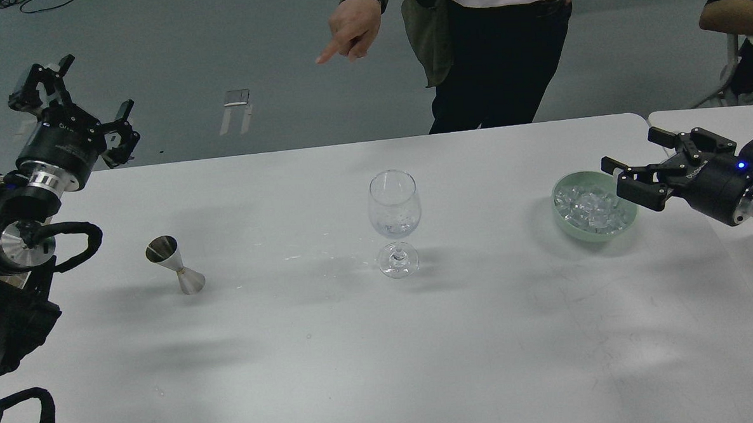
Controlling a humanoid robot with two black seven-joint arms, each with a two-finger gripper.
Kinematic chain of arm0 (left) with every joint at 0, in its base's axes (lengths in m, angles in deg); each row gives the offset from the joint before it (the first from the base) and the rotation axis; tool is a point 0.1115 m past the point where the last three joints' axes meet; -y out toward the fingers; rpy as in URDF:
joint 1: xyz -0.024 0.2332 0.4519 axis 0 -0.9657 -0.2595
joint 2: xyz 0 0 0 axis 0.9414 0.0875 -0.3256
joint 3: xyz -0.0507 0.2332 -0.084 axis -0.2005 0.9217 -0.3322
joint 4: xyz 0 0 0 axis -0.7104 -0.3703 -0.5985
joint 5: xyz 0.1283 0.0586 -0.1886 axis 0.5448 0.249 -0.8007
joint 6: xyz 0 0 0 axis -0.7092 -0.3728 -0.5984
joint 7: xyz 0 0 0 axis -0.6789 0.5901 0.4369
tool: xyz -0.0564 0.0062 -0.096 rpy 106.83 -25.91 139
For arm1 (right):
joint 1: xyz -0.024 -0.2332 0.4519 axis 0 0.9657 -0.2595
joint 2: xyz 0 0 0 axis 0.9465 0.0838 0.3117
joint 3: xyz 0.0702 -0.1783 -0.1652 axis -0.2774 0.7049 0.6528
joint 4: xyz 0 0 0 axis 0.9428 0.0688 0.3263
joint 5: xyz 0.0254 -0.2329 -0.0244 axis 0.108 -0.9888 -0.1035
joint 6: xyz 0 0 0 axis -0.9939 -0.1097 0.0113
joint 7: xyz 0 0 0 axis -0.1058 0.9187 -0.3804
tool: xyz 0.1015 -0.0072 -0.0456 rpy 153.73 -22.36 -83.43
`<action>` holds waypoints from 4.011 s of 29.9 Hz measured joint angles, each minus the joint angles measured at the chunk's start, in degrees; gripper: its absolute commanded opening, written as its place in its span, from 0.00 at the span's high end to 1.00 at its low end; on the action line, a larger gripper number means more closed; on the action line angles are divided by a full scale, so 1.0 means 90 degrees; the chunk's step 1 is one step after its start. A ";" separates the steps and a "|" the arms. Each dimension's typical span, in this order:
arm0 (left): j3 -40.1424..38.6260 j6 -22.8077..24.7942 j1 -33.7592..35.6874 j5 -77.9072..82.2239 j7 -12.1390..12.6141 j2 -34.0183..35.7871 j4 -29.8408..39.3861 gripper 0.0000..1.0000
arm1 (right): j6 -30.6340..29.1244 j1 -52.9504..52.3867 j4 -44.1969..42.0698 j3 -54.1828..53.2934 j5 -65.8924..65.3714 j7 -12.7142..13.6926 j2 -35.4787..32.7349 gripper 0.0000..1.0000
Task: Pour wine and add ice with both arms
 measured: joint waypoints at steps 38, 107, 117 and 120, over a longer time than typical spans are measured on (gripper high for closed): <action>0.0003 0.0000 -0.0054 -0.0010 -0.0009 -0.0004 0.0012 0.02 | -0.0046 0.0031 -0.2035 0.0240 -0.0788 -0.0395 0.1571 0.39; 0.0006 0.0000 0.0030 -0.0010 0.0000 0.0009 0.0010 0.02 | -0.0342 -0.1878 0.0554 0.0155 -0.0514 -0.0389 0.0326 1.00; 0.0004 0.0000 0.0033 -0.0010 0.0000 0.0006 0.0010 0.02 | -0.0522 -0.2141 0.0713 0.0156 -0.0513 -0.0389 0.0524 1.00; 0.0003 0.0000 0.0033 -0.0010 0.0007 0.0006 0.0010 0.02 | -0.0638 -0.2255 0.0719 0.0159 -0.0512 -0.0373 0.0663 1.00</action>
